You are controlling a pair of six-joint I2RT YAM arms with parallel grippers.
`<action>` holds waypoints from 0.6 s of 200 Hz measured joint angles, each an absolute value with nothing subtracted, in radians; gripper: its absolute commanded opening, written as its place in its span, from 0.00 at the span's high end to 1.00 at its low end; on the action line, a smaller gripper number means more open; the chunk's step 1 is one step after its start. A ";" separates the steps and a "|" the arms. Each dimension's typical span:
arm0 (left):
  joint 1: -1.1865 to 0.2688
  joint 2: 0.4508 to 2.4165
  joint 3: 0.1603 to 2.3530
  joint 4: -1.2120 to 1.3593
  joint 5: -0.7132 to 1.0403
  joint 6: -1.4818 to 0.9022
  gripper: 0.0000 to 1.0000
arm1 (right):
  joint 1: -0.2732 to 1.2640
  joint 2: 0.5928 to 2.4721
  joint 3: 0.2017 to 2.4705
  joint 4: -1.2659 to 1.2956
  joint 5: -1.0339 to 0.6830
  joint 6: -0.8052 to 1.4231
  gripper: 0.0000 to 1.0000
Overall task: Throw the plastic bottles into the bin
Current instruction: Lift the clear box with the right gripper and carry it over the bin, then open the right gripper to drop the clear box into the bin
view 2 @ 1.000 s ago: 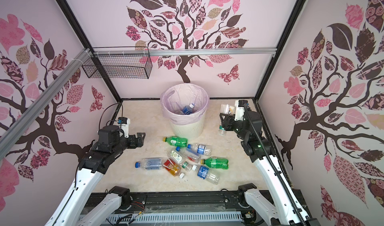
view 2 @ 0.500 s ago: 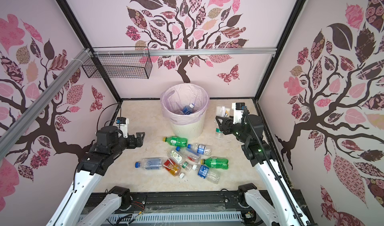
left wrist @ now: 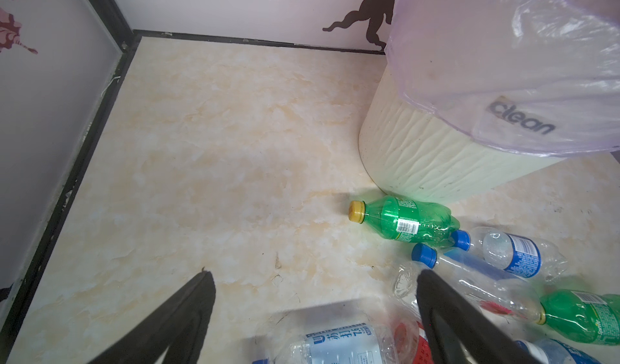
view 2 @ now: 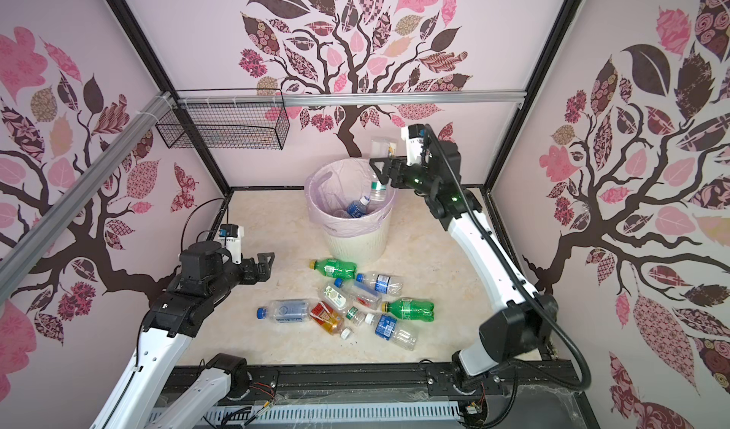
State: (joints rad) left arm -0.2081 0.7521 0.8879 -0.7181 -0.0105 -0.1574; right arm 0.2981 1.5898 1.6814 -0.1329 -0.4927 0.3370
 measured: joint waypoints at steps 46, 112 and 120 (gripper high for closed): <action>-0.208 0.741 0.888 -0.746 -0.015 -0.156 0.02 | 0.302 1.568 1.606 -0.216 -0.445 0.307 0.03; -0.208 0.782 0.889 -0.744 -0.002 -0.157 0.02 | 0.298 1.222 1.382 -0.380 -0.278 0.242 0.04; -0.208 0.781 0.888 -0.744 0.001 -0.157 0.02 | 0.298 1.191 1.358 -0.406 -0.263 0.241 0.05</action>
State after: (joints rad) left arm -0.2081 0.7815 0.8883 -0.7437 0.0010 -0.1570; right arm 0.2981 1.1908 1.3582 -0.4061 -0.2634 0.2405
